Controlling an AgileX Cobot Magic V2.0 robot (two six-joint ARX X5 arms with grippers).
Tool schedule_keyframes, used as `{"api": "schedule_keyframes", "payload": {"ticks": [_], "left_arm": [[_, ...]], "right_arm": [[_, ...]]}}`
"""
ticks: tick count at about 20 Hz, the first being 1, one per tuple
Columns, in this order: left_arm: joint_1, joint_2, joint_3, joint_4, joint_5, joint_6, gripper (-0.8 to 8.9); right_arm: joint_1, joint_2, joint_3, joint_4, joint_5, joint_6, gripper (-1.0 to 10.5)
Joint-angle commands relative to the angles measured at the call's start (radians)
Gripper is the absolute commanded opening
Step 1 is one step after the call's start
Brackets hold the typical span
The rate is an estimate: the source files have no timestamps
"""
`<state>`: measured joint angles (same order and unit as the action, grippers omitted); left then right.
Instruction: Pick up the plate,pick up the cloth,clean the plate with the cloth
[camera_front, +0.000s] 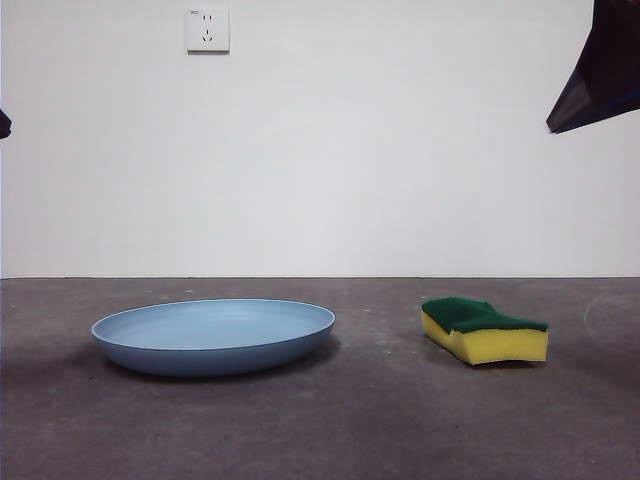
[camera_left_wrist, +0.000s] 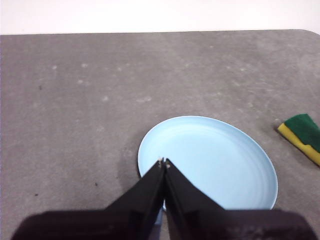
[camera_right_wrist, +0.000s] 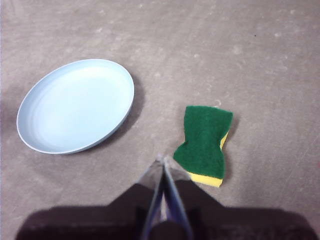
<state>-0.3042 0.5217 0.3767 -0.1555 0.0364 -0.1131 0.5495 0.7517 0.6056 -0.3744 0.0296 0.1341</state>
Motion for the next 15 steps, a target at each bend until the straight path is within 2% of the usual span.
{"api": "schedule_keyframes", "payload": {"ticks": [1,9,15], "left_arm": [[-0.004,0.007,-0.003,0.004,-0.009,-0.003,-0.02],[-0.004,0.010,-0.003,0.005,-0.008,-0.002,-0.02],[0.020,-0.120,-0.005,-0.068,-0.042,0.101,-0.02]], "right_arm": [[0.001,-0.001,-0.008,0.003,0.003,0.000,0.0],[0.001,-0.001,-0.008,0.002,0.003,-0.001,0.0],[0.001,-0.001,-0.008,0.002,0.003,0.000,0.0]]}}
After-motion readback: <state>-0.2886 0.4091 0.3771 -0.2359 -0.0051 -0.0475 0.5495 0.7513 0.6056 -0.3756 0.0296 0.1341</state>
